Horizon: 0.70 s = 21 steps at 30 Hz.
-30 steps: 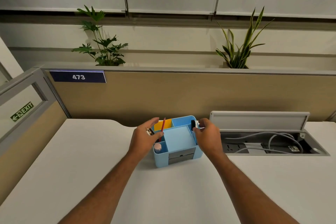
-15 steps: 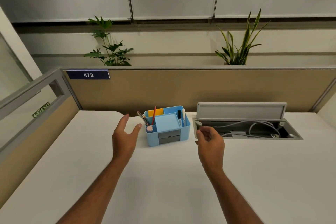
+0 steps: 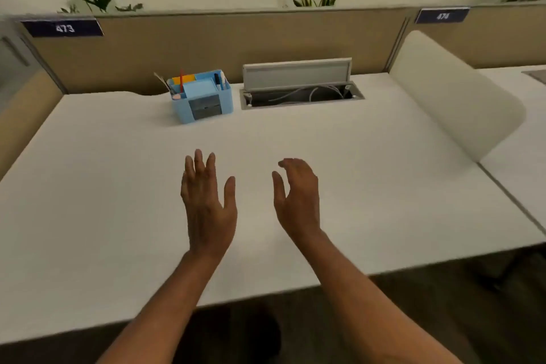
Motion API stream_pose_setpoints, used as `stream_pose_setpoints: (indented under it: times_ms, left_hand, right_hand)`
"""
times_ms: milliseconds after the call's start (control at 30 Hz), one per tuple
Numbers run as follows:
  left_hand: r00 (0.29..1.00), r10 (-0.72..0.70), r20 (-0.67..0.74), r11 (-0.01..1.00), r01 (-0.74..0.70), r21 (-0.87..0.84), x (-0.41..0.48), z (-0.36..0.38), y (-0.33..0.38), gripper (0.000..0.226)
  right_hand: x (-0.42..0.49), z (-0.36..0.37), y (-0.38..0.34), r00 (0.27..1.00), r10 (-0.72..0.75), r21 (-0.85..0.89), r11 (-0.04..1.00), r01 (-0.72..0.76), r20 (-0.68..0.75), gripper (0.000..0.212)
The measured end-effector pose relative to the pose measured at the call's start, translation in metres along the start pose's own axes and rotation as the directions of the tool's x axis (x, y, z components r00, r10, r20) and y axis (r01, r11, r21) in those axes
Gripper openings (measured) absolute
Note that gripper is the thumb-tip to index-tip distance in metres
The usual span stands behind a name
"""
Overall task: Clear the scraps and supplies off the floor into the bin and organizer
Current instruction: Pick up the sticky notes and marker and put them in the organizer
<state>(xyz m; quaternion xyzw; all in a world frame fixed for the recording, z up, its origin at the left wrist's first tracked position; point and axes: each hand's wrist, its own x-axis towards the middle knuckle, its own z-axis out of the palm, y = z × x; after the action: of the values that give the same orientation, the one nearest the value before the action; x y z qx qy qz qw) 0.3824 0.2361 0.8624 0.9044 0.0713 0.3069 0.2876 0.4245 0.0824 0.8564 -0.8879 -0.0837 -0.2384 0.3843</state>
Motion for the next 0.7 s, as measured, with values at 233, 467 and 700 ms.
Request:
stream_pose_setpoints:
  times_ms: [233,467,700]
  left_hand:
    - [0.992,0.118,0.036,0.992,-0.116,-0.043,-0.137,-0.034,0.039,0.060]
    - [0.958,0.006,0.285,0.993,0.028,-0.116,-0.328,-0.025,0.061,0.047]
    - [0.804,-0.313,0.506,0.944,0.320,0.076,-0.478,0.043,0.056,0.034]
  right_hand:
    - [-0.129,-0.098,0.034,0.996,0.023,-0.108,0.994,-0.014,0.088,0.038]
    - [-0.252,-0.163,0.096,0.972,0.139,-0.187,0.977,-0.103,0.191,0.036]
    - [-0.380,-0.182,0.218,0.883,0.343,-0.287,0.923,-0.255,0.319,0.035]
